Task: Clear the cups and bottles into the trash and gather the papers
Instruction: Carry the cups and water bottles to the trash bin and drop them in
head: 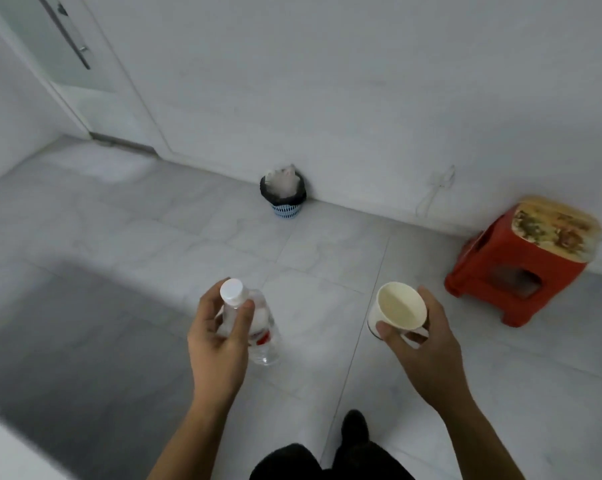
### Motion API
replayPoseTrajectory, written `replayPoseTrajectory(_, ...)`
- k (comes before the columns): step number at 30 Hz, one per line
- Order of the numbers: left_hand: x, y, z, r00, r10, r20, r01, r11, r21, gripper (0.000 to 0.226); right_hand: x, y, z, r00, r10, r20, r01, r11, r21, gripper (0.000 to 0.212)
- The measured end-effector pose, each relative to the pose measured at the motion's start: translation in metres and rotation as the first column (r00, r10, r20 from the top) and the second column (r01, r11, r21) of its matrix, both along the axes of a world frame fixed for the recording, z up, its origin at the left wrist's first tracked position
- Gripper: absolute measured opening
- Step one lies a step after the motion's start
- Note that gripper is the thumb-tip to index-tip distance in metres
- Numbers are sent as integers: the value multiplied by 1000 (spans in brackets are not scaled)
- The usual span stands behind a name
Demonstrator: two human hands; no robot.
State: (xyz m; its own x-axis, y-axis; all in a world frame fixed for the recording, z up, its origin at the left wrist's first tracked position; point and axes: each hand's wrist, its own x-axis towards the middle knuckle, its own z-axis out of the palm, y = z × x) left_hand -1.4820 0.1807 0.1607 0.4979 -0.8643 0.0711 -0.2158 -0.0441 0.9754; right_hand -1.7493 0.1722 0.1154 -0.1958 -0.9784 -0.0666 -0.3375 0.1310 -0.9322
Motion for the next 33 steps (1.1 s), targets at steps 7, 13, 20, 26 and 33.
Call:
replayPoseTrajectory(7,3,-152,-2,991,128,-34,-128,992,-14,36,7,-196,10,992,123,23,-124,992,25,82)
replayPoseTrajectory(13,24,-310,-38,974,218,-65,-215,976,45,34,27,-372,-25,984,168,-53,-163,983,83,85)
replayPoseTrajectory(20,61,-528,-3,975,220,-26,-220,975,18,30,51,-585,7,980,188,-63,-185,982,42,88)
replayPoseTrajectory(26,72,-676,-9,985,165,51,-167,986,30,31,70,-723,-8,986,164,-12,-162,983,87,89)
replayPoseTrajectory(33,77,-814,-77,970,235,64,-243,938,245,33,93,-888,-53,959,281,-31,-265,932,246,89)
